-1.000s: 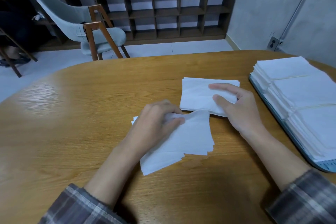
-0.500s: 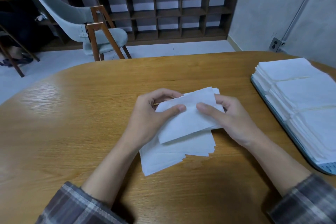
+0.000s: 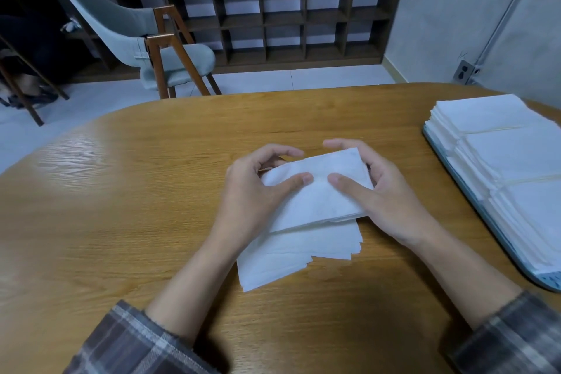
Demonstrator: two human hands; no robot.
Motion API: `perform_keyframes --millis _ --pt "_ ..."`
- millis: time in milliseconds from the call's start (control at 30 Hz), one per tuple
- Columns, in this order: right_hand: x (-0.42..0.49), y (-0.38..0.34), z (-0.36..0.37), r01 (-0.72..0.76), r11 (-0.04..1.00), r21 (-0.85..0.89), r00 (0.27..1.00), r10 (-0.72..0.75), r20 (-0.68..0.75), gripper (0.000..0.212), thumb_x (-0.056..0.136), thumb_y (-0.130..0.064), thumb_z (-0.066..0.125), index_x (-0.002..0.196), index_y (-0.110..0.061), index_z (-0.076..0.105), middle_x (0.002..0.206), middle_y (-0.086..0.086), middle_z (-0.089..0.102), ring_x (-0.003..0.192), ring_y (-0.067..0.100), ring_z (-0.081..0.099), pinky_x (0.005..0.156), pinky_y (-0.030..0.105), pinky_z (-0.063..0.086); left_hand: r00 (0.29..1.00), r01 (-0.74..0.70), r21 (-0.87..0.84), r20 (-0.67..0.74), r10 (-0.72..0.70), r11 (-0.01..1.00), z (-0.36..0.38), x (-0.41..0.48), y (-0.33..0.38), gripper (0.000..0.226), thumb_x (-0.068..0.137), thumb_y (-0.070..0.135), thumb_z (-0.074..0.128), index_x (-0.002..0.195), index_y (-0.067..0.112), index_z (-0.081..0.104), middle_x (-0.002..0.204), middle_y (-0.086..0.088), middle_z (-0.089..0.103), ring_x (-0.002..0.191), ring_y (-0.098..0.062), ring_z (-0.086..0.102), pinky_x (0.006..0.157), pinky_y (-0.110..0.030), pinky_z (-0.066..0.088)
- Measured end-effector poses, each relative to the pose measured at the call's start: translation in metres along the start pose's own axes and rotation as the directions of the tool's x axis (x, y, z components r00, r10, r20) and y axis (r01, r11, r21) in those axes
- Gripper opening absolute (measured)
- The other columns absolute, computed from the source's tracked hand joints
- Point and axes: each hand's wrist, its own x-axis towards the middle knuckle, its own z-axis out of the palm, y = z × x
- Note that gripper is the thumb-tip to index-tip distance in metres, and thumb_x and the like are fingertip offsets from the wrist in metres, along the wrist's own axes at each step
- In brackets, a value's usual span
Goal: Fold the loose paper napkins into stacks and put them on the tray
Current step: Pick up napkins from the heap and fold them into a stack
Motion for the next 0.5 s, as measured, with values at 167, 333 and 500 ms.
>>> perform_keyframes --millis 167,333,500 --pt "0.005 -0.004 -0.011 0.000 0.909 0.417 0.997 0.033 -0.072 0.070 0.090 -0.005 0.070 0.148 -0.039 0.049 0.125 0.006 0.072 0.109 0.026 0.073 0.082 0.036 0.063 0.996 0.078 -0.091 0.056 -0.073 0.993 -0.003 0.001 0.008 0.050 0.092 0.037 0.078 0.138 0.035 0.059 0.126 0.013 0.066 0.111 -0.003 0.067 0.084 -0.020 0.055" --pt "0.006 0.003 -0.011 -0.002 0.978 0.207 0.994 0.024 -0.102 0.069 0.093 -0.013 0.074 0.143 -0.052 0.046 0.137 0.007 0.066 0.118 0.028 0.071 0.092 0.046 0.061 0.987 0.108 -0.275 0.143 -0.070 0.955 0.000 -0.003 0.012 0.059 0.095 0.012 0.076 0.145 0.030 0.050 0.112 -0.002 0.079 0.093 -0.018 0.078 0.070 -0.027 0.061" --pt "0.006 0.000 -0.016 -0.063 0.951 0.301 0.997 0.046 0.063 0.041 0.093 -0.021 0.077 0.132 -0.032 0.069 0.133 0.000 0.070 0.121 0.025 0.069 0.091 0.033 0.058 0.999 0.000 -0.062 0.053 0.004 0.998 0.000 0.001 -0.007 0.059 0.094 0.034 0.079 0.141 0.053 0.048 0.126 -0.001 0.071 0.106 -0.032 0.069 0.082 -0.058 0.057"
